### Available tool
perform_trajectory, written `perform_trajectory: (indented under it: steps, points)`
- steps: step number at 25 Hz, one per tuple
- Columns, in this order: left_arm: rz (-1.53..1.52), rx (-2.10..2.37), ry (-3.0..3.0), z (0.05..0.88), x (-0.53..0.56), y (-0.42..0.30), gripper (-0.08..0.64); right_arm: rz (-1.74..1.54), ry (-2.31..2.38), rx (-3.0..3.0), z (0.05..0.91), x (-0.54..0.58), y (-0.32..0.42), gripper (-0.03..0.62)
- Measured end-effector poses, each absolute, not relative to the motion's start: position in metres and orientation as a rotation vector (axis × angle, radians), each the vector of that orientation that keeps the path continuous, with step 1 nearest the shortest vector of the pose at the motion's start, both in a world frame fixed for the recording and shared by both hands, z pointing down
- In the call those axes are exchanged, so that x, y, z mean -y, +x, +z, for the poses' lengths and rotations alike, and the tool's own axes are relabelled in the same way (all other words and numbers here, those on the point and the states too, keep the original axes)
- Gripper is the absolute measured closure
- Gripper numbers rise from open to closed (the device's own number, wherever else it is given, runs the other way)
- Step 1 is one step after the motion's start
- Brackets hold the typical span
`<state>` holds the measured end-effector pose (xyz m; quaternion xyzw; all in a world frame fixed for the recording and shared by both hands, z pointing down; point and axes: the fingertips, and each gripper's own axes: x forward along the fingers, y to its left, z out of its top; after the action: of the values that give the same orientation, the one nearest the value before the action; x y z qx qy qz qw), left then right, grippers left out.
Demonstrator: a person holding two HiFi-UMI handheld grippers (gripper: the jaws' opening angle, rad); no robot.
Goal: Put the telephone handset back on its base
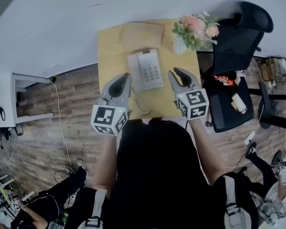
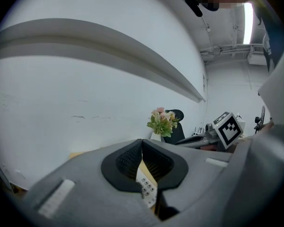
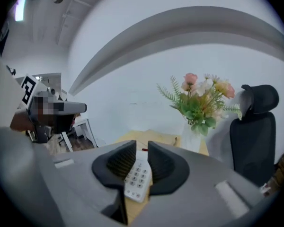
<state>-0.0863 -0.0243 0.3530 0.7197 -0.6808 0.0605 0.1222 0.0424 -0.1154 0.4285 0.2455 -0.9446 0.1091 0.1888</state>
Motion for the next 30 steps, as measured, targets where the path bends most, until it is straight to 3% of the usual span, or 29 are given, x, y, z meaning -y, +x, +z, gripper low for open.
perform_trajectory:
  steps: [6,30]
  points:
    - [0.158,1.972,2.135,0.345,0.030,-0.079,0.549,0.413,0.580,2.784,0.393,0.109,0.040,0.589]
    - [0.155,1.912,2.172,0.344,0.034,-0.066,0.549,0.322,0.575,2.860,0.368,0.105,0.055,0.591]
